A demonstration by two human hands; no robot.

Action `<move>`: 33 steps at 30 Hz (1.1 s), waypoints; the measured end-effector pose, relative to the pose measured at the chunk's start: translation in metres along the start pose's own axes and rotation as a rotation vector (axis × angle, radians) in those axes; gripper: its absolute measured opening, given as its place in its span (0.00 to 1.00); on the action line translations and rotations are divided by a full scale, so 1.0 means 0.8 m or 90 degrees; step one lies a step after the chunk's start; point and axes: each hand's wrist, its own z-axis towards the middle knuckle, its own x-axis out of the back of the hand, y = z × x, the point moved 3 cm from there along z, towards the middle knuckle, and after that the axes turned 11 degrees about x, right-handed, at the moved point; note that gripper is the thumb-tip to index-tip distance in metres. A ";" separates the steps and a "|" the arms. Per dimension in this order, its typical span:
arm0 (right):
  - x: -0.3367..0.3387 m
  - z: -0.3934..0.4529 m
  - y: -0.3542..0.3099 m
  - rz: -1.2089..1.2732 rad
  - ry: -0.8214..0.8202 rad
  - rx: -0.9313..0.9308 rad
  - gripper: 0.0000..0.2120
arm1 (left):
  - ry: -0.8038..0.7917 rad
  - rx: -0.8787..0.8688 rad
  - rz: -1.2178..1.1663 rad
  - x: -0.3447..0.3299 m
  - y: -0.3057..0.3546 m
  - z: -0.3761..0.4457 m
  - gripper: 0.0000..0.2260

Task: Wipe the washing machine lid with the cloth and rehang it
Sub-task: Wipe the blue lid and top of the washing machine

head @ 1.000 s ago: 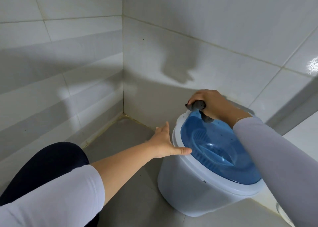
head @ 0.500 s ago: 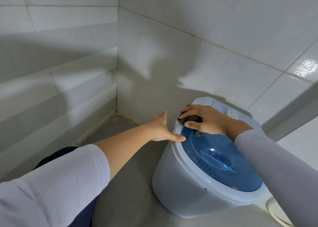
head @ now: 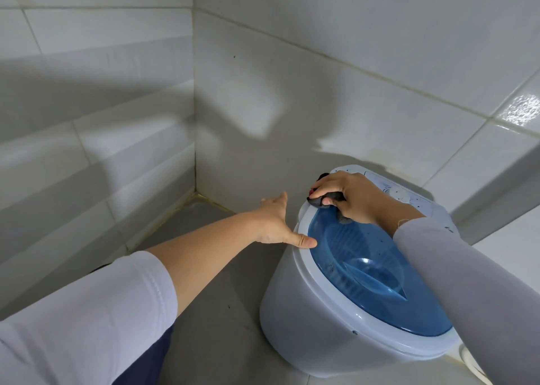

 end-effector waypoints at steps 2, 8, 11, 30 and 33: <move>0.002 0.003 0.004 -0.017 0.012 -0.003 0.17 | 0.000 -0.001 -0.005 -0.001 0.000 -0.001 0.55; 0.006 0.014 0.015 -0.036 0.011 -0.046 0.21 | 0.010 0.002 -0.024 -0.003 -0.002 0.001 0.56; 0.023 0.016 0.021 0.009 0.053 -0.106 0.15 | 0.028 0.000 -0.004 -0.003 -0.002 0.003 0.57; 0.005 -0.006 0.022 -0.042 0.013 -0.077 0.16 | 0.054 -0.052 0.094 0.039 0.066 0.068 0.53; 0.008 0.001 0.029 -0.054 0.026 -0.069 0.17 | 0.043 -0.052 0.129 0.040 0.069 0.071 0.52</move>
